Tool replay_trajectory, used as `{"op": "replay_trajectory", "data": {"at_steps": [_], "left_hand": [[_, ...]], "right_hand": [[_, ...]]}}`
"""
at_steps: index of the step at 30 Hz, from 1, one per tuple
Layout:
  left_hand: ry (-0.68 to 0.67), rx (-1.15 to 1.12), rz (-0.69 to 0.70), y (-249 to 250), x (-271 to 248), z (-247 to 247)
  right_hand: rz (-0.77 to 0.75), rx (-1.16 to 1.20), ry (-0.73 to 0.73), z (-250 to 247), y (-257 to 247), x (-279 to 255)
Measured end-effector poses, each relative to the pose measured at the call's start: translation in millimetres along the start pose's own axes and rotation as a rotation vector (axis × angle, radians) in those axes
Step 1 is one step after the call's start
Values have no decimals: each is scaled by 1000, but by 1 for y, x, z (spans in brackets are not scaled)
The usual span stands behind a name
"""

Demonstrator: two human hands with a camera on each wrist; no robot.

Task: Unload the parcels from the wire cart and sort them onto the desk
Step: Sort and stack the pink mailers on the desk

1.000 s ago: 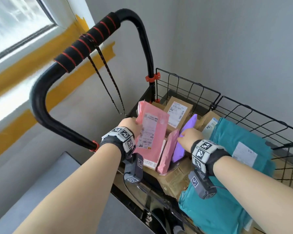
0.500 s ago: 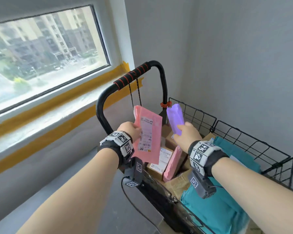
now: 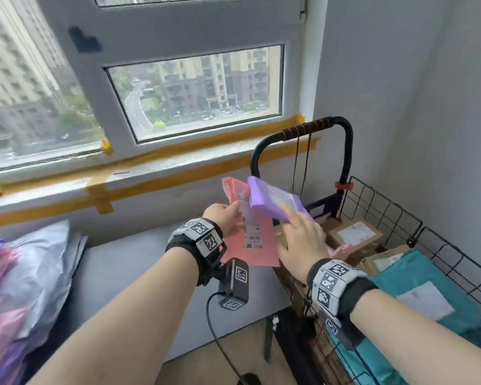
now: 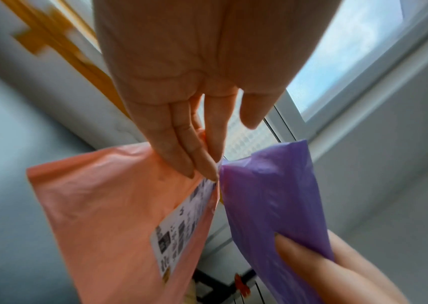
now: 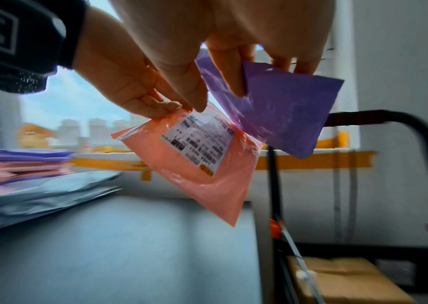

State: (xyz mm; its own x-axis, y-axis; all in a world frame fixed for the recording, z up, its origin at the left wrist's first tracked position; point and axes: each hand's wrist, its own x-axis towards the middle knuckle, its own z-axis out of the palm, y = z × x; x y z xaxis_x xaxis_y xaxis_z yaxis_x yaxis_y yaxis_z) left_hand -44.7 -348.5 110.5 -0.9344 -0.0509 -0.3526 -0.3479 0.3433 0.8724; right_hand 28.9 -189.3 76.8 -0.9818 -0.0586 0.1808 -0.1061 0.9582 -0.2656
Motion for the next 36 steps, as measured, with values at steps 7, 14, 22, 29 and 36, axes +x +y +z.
{"op": "replay_trajectory", "data": {"at_steps": [7, 14, 22, 29, 36], "left_hand": [[202, -260, -57, -46, -66, -113], [385, -372, -56, -96, -127, -221], [478, -210, -57, -172, -167, -351], [544, -369, 6, -205, -190, -416], [612, -327, -56, -249, -199, -462]], "right_hand": [[-366, 13, 21, 24, -104, -12], [-707, 61, 31, 57, -220, -22], [-907, 108, 116, 94, -353, -43], [-943, 92, 108, 109, -430, -56], [-614, 485, -96, 106, -474, -49]]}}
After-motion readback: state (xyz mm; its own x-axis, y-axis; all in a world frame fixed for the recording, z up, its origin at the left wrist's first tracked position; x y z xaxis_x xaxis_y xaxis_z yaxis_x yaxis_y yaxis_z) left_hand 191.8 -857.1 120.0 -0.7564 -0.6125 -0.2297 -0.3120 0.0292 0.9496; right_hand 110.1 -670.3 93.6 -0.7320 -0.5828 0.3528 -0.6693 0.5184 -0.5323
